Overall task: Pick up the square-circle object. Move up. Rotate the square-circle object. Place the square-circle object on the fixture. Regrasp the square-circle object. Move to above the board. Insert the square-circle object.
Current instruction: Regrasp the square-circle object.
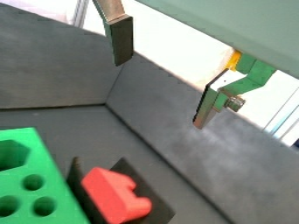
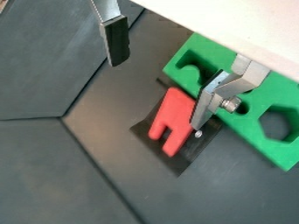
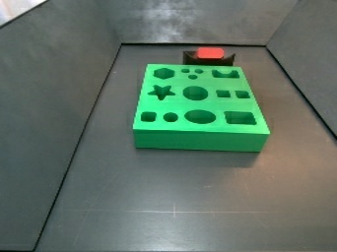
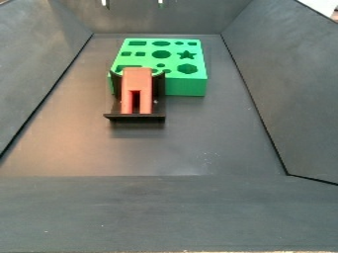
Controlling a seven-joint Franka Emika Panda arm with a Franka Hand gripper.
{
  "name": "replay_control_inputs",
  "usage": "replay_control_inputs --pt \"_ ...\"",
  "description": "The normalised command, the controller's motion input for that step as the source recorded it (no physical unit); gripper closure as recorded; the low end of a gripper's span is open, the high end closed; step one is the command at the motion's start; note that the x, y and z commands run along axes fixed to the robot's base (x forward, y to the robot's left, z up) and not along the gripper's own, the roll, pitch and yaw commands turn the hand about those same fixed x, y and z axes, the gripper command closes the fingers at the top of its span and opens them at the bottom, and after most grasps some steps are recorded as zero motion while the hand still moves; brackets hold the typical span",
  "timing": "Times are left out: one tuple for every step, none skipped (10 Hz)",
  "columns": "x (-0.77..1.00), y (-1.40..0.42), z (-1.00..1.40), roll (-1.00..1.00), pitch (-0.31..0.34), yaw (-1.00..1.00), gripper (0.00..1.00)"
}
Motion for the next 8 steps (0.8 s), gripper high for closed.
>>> replay_control_inputs --pt "0.1 -0.04 -0.02 1.0 0.157 0.1 0.0" --pt "0.1 -0.04 -0.01 1.0 0.177 0.12 0.0" --pt "0.1 -0.04 -0.02 0.74 0.169 0.16 0.0" --pt "0.1 -0.04 -0.02 0.61 0.159 0.17 0.0" --pt "0.1 -0.04 -0.02 0.37 0.13 0.19 0.0" --pt "0.09 -0.03 -0.01 0.25 0.1 0.2 0.0" --pt "0.08 -0.03 -0.01 0.18 0.05 0.2 0.0" --pt "0.03 0.07 -1.0 0.16 0.046 0.22 0.0"
